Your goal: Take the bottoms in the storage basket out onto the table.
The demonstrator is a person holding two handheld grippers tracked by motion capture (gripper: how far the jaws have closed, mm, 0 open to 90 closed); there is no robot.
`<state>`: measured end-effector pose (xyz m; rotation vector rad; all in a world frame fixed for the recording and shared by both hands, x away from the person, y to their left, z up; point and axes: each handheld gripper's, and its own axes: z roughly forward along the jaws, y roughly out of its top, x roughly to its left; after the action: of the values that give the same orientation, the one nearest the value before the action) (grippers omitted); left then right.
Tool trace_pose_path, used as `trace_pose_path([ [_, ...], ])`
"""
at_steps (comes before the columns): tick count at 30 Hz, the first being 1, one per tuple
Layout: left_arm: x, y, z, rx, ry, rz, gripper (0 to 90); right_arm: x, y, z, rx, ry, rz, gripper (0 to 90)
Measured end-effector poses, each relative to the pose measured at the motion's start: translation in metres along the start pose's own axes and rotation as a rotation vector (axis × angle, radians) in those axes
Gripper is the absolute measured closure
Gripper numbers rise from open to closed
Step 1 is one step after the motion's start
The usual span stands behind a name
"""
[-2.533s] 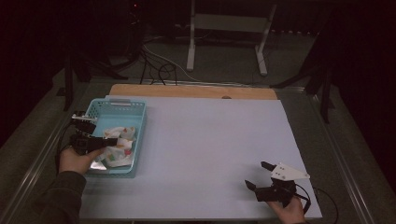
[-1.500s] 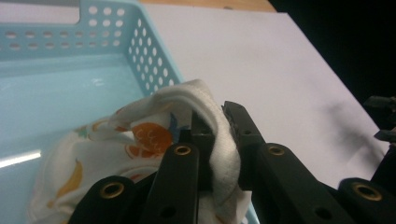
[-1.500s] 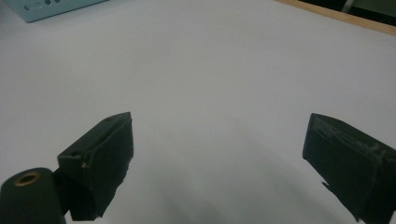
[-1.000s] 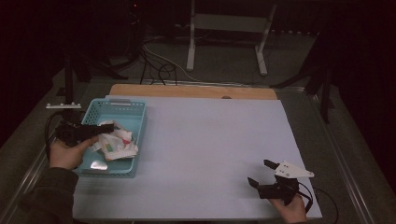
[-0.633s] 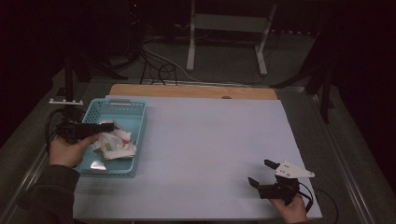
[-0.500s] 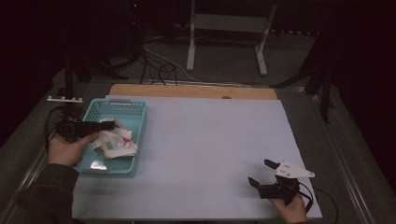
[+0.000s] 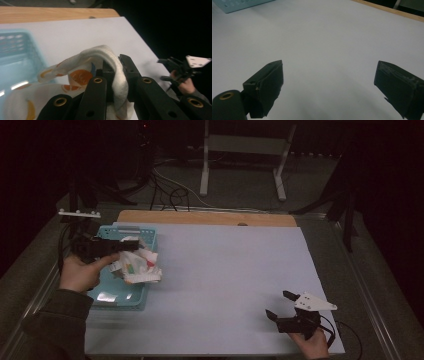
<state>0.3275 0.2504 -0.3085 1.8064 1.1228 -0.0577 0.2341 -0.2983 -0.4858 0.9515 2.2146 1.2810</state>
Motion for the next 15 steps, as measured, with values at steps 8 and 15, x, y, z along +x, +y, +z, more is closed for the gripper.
trace_pose_path([
  [8, -0.030, 0.014, 0.040, 0.036, -0.081, 0.052, 84.4, 0.000, 0.000, 0.000, -0.001, 0.003, 0.001, 8.7],
  [15, -0.043, 0.011, 0.080, 0.074, -0.124, 0.068, 84.3, 0.000, -0.001, 0.000, -0.002, 0.006, -0.002, 8.7],
])
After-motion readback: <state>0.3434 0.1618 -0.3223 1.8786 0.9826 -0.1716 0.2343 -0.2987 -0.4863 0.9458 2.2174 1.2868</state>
